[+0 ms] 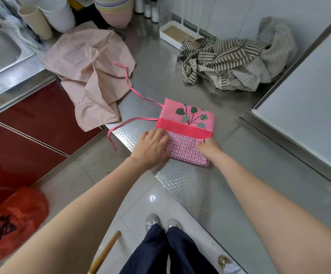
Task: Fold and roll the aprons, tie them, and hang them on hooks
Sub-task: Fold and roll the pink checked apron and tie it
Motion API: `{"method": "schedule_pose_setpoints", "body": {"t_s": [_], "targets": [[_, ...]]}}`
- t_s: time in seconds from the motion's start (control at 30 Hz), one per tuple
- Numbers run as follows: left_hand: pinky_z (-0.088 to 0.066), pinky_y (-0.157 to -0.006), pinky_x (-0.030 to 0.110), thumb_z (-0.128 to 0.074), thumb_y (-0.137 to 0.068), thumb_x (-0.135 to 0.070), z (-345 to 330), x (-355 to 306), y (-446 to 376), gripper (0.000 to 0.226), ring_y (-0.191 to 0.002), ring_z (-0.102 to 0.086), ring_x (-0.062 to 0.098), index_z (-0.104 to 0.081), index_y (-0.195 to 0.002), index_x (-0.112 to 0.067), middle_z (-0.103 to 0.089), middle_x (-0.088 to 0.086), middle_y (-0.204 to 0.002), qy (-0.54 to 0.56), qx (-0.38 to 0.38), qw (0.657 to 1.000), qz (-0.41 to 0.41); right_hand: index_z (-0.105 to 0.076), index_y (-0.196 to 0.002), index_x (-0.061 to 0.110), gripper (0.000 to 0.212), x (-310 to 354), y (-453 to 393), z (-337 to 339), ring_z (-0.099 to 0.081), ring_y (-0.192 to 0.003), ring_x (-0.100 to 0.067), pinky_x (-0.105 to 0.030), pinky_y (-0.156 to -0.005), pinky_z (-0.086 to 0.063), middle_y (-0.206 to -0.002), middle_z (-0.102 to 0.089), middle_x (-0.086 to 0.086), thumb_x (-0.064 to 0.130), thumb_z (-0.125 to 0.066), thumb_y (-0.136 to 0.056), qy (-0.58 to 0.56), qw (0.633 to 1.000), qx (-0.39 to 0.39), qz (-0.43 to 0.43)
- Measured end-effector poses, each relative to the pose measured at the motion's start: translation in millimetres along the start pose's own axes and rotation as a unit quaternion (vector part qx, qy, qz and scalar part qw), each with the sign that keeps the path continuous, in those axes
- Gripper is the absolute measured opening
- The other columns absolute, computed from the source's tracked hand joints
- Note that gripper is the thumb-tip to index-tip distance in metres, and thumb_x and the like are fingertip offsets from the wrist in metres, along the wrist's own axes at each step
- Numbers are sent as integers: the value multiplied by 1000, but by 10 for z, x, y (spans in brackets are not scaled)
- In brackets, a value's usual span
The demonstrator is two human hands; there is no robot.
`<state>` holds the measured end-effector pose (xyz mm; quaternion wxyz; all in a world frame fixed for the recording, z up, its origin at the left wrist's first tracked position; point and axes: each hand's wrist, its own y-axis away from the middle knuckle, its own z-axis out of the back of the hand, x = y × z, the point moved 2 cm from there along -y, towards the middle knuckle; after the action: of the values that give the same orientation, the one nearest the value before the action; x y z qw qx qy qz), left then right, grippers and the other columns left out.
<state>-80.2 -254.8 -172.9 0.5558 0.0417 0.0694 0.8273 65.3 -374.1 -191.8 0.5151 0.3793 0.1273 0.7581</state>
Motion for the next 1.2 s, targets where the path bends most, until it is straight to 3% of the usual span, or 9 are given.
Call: {"method": "schedule_pose_setpoints", "body": {"t_s": [0.1,0.23,0.4,0.53,0.67,0.73,0.8,0.93,1.2], "targets": [[-18,-114,39,-47,-88,-55,-103,-2,4,77,-141,-19,26,-19,-147,-14,-18,10,-154,-31,88,995,-26,-48,-120,4,34,-37,31,41,-56,-108,-31,-34,-88,-44,-121,-58,-14,22,-52,-92,-15,998,-25,48],[-48,-83,34,-76,-61,-40,26,-24,-147,63,-95,-58,29,-57,-111,-8,-58,13,-108,-81,6,996,-33,-28,-141,12,72,45,240,143,-27,-134,-29,-39,-109,-26,-145,-27,-11,41,-60,-84,198,934,-124,271],[-21,-111,36,-55,-84,-38,10,93,-193,62,-126,-34,27,-32,-135,-11,-38,8,-133,-86,33,995,-40,-2,-151,14,80,32,190,24,17,-144,-29,-49,-114,10,-158,7,-5,32,-51,-89,420,872,-40,249],[-24,-107,30,-54,-84,-32,43,175,-200,56,-116,-44,24,-35,-131,-9,-43,8,-128,10,39,998,-44,-14,-149,8,69,71,136,75,5,-146,-28,-43,-116,7,-157,-12,-6,2,-47,-88,405,876,-70,254],[-37,-91,34,-46,-90,-26,132,256,-117,45,-105,-57,30,-41,-131,-8,-57,13,-121,186,-4,982,22,-57,-121,11,39,139,22,212,-30,-137,-20,-36,-116,-6,-130,-55,-6,7,-56,-82,286,907,-107,291],[-40,-83,34,-49,-93,-23,119,298,-77,39,-101,-58,33,-42,-128,-8,-62,16,-112,243,-26,964,102,-68,-93,12,15,202,-8,286,-55,-112,-26,-30,-91,-37,-102,-66,-11,14,-61,-80,175,949,-71,254],[-41,-81,37,-48,-95,-29,94,340,-70,40,-102,-59,36,-39,-126,-5,-63,21,-109,296,-39,932,204,-64,-73,15,7,206,-15,321,-62,-91,-28,-26,-65,-36,-82,-64,-11,18,-65,-79,89,973,-50,209],[-46,-86,37,-52,-94,-32,-8,360,-30,43,-103,-60,32,-42,-124,-3,-63,19,-112,374,-12,889,264,-69,-106,8,27,61,-12,219,-62,-103,-28,-29,-78,-44,-109,-68,-14,26,-64,-86,-46,991,-72,106],[-44,-81,37,-53,-94,-28,-10,280,-14,39,-98,-62,32,-40,-124,-7,-65,15,-107,314,38,928,196,-53,-122,6,39,-81,-17,90,-51,-118,-34,-37,-93,-41,-129,-55,-18,33,-37,-100,50,993,-103,23]]}}
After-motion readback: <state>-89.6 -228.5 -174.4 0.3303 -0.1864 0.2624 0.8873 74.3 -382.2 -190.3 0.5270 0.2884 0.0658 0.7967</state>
